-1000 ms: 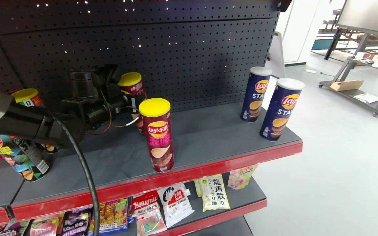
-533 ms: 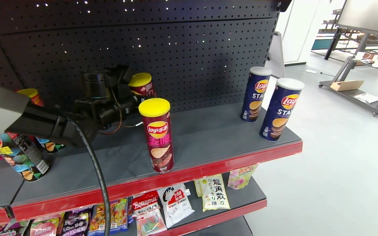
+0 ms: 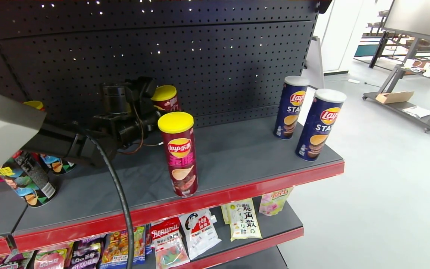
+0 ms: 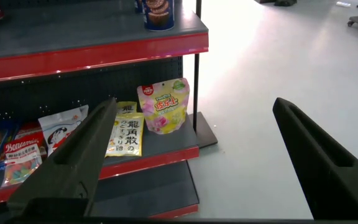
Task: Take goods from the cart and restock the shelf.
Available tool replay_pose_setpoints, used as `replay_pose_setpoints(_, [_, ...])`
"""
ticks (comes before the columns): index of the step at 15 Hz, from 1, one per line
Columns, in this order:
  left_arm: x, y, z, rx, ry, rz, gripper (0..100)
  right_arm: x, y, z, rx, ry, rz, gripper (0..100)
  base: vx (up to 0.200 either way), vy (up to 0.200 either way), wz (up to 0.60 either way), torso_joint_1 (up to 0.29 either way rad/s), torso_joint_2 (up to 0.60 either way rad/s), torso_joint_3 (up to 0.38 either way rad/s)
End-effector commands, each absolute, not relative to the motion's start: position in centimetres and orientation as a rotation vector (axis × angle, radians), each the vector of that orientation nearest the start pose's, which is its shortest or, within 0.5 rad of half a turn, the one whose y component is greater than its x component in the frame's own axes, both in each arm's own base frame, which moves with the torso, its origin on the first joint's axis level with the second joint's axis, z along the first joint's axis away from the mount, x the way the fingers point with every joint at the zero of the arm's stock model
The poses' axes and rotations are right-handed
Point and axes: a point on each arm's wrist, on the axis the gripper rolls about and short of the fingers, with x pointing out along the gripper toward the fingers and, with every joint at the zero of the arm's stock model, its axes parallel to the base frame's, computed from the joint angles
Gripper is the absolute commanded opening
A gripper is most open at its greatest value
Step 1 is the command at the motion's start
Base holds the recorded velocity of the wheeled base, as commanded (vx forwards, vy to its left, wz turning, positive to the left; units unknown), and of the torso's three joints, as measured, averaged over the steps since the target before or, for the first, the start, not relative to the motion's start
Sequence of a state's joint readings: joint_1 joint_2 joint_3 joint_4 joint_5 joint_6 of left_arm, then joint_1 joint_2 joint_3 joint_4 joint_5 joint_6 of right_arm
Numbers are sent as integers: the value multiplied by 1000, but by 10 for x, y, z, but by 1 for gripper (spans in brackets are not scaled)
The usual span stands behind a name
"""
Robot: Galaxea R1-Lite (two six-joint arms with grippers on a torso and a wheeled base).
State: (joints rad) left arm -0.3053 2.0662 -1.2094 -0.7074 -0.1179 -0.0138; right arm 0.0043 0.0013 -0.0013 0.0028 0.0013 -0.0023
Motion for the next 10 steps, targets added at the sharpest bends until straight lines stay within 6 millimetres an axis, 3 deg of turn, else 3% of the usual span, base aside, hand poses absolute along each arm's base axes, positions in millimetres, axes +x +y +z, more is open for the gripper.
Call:
replay_pose_setpoints(1, [397, -128, 164, 1, 157, -425, 0, -23, 0, 76, -2, 3, 6, 100, 0, 0, 0, 0, 0, 0])
replay_pose_setpoints(10, [398, -131, 161, 11, 166, -430, 0, -23, 0, 76, -3, 3, 6, 100, 0, 0, 0, 0, 0, 0])
